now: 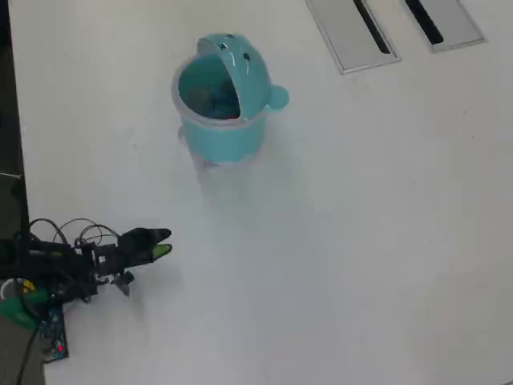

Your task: Grasp RGB lego blocks and put them in the bin one by one.

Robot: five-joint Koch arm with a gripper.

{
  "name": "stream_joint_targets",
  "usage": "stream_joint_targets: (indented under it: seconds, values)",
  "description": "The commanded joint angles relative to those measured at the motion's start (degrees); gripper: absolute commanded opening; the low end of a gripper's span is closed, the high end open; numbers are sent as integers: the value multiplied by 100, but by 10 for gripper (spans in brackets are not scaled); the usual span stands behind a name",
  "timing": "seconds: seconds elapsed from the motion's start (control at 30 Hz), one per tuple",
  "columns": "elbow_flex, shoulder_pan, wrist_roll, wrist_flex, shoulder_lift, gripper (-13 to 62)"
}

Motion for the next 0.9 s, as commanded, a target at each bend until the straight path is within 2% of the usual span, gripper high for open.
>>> stream_joint_targets:
  seconds: [0.0,0.53,0.87]
  values:
    - [431,9,114,141,88,356]
    - [431,-26,141,2171,-9,348]
    - [431,18,246,2364,0,345]
